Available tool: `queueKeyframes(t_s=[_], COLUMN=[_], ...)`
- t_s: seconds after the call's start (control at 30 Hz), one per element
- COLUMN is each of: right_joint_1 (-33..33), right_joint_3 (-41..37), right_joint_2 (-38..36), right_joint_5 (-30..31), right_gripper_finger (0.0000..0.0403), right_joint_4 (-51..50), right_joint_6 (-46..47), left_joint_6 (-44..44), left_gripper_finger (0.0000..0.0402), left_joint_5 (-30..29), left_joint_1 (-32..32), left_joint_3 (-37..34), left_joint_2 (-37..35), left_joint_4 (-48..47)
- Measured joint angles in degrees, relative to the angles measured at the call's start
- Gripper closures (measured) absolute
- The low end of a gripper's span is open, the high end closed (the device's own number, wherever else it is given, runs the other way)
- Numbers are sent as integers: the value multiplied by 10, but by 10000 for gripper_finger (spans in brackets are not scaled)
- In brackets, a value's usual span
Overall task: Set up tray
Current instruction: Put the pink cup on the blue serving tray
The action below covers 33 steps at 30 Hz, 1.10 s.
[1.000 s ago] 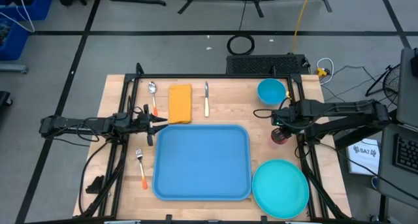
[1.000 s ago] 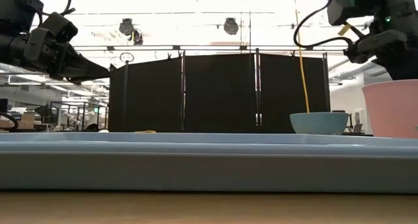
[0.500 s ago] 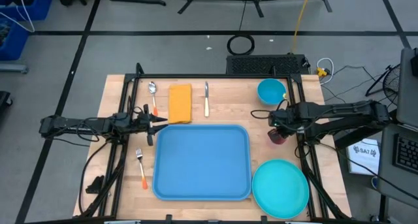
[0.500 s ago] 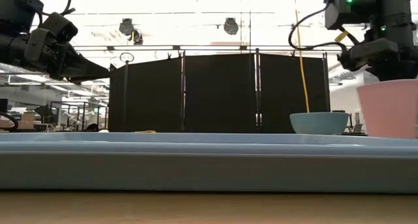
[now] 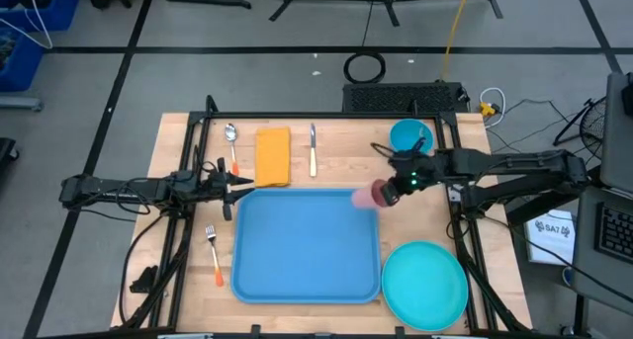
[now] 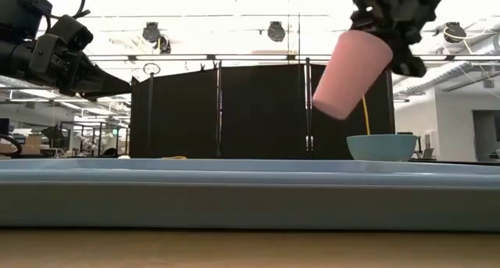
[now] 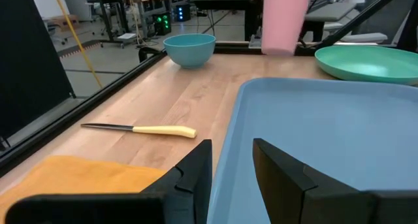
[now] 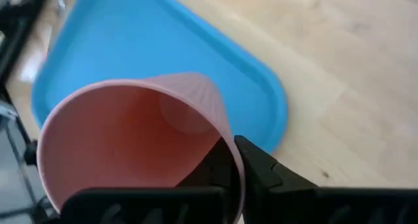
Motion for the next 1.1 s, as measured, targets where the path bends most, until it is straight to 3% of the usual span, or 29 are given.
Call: queueKeyframes(t_s=[0.23, 0.67, 1.1], right_joint_1=[3, -17, -20], right_joint_3=[8, 154, 172], right_joint_2=[109, 268, 310], right_joint_5=[-32, -1, 16], right_gripper_finger=[402, 402, 395], right_joint_4=[6, -105, -98], right_joint_6=[-37, -160, -181], left_joint_6=[0, 0, 0], left_gripper_finger=[284, 284, 284], left_joint_5=[0, -1, 0], left_joint_1=[0, 0, 0], left_joint_3=[0, 0, 0], left_joint_2=[0, 0, 0], left_joint_4=[0, -2, -3])
